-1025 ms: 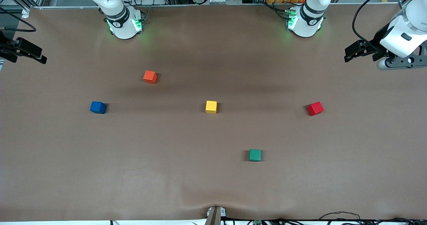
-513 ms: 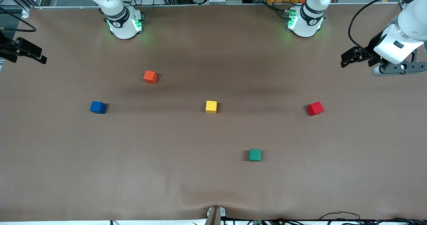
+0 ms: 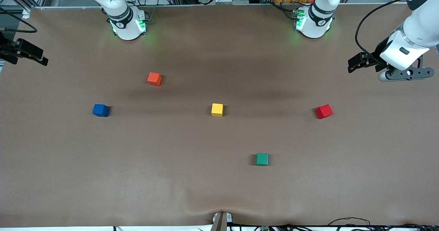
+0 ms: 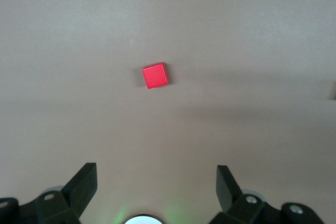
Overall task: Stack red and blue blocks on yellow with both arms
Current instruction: 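Move the left gripper toward the red cube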
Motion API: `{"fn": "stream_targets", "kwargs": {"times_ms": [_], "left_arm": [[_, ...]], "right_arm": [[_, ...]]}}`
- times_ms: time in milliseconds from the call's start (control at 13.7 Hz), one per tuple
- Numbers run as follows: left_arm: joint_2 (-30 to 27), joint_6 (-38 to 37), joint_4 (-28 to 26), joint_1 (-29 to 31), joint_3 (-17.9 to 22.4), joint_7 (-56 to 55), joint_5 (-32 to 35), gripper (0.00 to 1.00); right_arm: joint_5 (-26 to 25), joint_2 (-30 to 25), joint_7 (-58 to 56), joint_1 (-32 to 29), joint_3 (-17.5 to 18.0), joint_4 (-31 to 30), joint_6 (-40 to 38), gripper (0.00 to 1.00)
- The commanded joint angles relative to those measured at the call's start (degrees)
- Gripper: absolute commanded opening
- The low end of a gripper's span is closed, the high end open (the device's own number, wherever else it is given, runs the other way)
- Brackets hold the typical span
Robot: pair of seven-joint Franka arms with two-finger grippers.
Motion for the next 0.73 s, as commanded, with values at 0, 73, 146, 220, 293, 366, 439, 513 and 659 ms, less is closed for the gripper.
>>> {"fn": "stream_targets", "kwargs": {"times_ms": [0, 73, 146, 220, 293, 366, 439, 513, 659], "left_arm": [[0.0, 2.09, -1.24, 0.54, -0.03, 0.52, 0.53, 1.0], [0.18, 2.53, -1.24, 0.8, -0.03, 0.52, 0.53, 1.0], [0.44, 2.8, -1.33, 0.89, -0.03, 0.52, 0.53, 1.0], [0.79, 2.97, -1.33, 0.89, -0.03, 0.43, 0.53, 1.0], [1.05, 2.98, -1.33, 1.07, -0.03, 0.35, 0.53, 1.0], [1.14, 2.98, -1.33, 1.42, -0.03, 0.17, 0.53, 1.0], [1.4, 3.06, -1.33, 1.68, -0.03, 0.08, 0.53, 1.0], [1.58, 3.24, -1.33, 1.77, -0.03, 0.08, 0.53, 1.0], [2.11, 3.5, -1.24, 1.77, -0.12, -0.09, 0.53, 1.0]], "right_arm": [[0.67, 0.59, -0.61, 0.07, -0.25, 1.14, -0.16, 1.0], [0.58, 0.59, -0.61, 0.07, -0.25, 1.14, -0.16, 1.0], [0.58, 0.59, -1.13, 0.07, -0.25, 1.14, -0.16, 1.0], [0.49, 0.59, -2.44, 0.07, -0.25, 1.14, 0.02, 1.0], [0.49, 0.59, -3.58, 0.07, -0.25, 1.14, 0.02, 1.0], [0.49, 0.59, -3.59, -0.02, -0.25, 1.14, 0.02, 1.0], [0.49, 0.59, -3.59, -0.02, -0.25, 1.14, 0.02, 1.0], [0.49, 0.59, -3.59, -0.02, -0.25, 1.14, 0.02, 1.0], [0.49, 0.59, -3.59, -0.02, -0.25, 1.14, 0.02, 1.0]]}}
